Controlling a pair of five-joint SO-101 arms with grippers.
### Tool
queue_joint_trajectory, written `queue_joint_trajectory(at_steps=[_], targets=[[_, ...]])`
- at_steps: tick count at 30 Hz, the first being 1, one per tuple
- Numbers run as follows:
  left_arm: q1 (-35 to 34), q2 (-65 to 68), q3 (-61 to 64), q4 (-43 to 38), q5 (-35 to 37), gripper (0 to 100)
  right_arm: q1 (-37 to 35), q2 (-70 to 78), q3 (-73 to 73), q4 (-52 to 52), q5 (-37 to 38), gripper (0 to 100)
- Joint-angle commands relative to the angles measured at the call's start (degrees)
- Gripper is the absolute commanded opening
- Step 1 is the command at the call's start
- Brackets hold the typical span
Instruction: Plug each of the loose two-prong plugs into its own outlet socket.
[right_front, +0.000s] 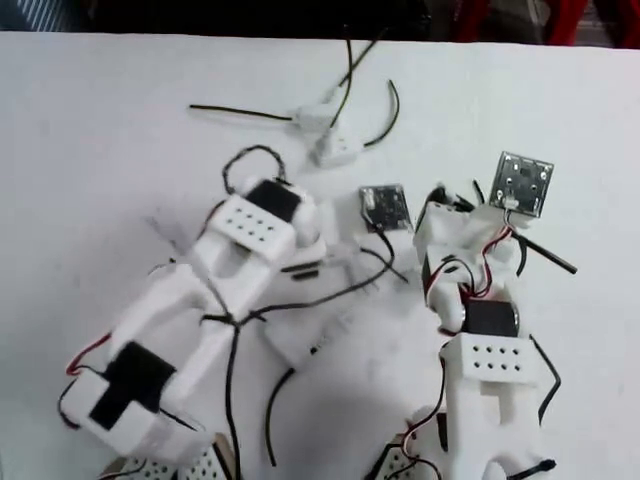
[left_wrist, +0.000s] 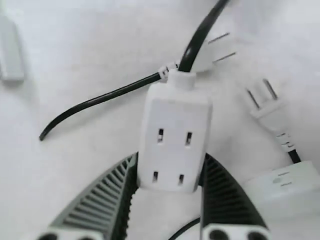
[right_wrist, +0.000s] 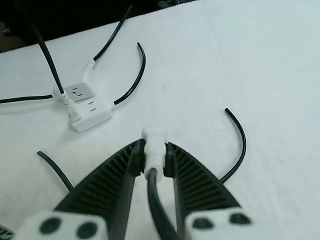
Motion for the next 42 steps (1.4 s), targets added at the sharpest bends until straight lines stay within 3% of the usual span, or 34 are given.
queue_joint_trajectory(at_steps=[1, 9, 16, 19, 21, 23, 34, 42], targets=[[-6.46, -5.05, -1.85, 0.18, 2.02, 6, 0.13, -1.10, -0.62, -1.01, -0.09, 1.7], [-16.22, -5.05, 5.80, -5.80, 2.29, 6, 0.13, -1.10, -0.62, -1.01, -0.09, 1.7], [-16.31, -5.05, 16.88, -15.56, 2.02, 7, 0.04, -1.10, -0.53, -1.01, -0.09, 1.7], [-16.22, -5.05, 19.78, -17.93, 2.37, 15, 0.04, -1.10, -0.53, -0.66, -0.09, 1.7], [-16.40, -5.49, 20.66, -17.93, 3.34, 28, 0.04, -1.10, -0.53, -0.57, 0.00, 1.7], [-16.75, -5.67, 19.78, -17.93, 8.79, 34, -0.04, -1.10, -0.53, -0.57, 0.00, 1.7], [-19.56, -7.52, 4.13, -2.11, 14.24, 31, -1.45, -1.01, 0.00, -0.48, 0.00, 1.7], [-22.99, -29.76, 11.69, -1.14, 14.86, 30, -2.95, -1.01, 0.00, 0.40, 0.53, 1.7]])
